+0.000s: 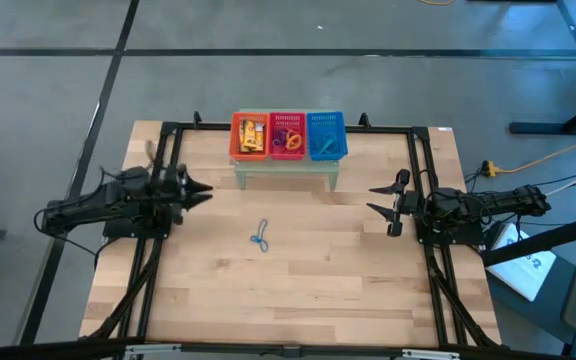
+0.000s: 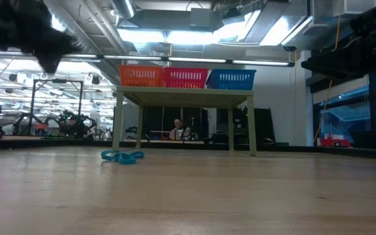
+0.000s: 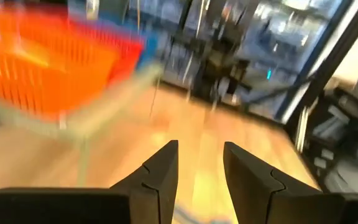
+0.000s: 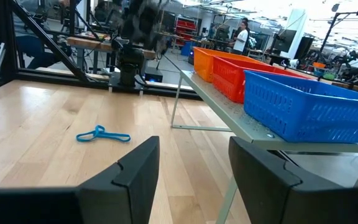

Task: Pick & Place Office Desk Supplies
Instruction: Put the blue rubber band into the blue bin on the shelf

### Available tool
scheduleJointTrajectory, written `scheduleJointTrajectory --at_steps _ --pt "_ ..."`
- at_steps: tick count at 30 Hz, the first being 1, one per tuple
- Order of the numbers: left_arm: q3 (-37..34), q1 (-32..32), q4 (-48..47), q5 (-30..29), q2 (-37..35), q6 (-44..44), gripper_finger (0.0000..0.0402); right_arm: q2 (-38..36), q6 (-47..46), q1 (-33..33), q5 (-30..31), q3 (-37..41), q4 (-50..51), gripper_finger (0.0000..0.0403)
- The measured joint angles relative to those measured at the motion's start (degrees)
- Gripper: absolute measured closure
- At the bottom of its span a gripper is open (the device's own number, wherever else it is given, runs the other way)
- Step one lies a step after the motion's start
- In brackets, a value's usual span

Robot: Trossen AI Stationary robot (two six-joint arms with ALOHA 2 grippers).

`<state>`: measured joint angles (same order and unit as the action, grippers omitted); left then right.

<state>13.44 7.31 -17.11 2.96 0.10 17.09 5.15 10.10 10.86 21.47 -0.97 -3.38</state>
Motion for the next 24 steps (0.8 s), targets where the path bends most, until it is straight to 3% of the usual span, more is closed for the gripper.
scheduleJointTrajectory --at_steps 3,8,14,18,24 --pt "-3.0 -0.2 -3.8 2.2 0.0 1.7 0.0276 0.0 0.0 0.0 0.0 0.0 0.0 0.0208" --pt "-7.4 -0.8 0.8 3.5 0.0 3.3 0.0276 0.0 0.0 0.0 0.1 0.0 0.0 0.0208" --pt "-7.6 -1.5 2.9 4.2 1.8 1.4 0.0276 0.0 0.2 0.0 0.1 0.0 0.0 0.0208" --pt "-7.5 -2.7 1.6 6.1 4.9 1.3 0.0262 0.0 0.2 0.0 0.1 0.0 0.0 0.0208" --pt "-5.5 -4.3 7.9 6.3 14.2 0.2 0.0232 0.0 0.2 0.0 0.1 0.0 0.0 0.0208"
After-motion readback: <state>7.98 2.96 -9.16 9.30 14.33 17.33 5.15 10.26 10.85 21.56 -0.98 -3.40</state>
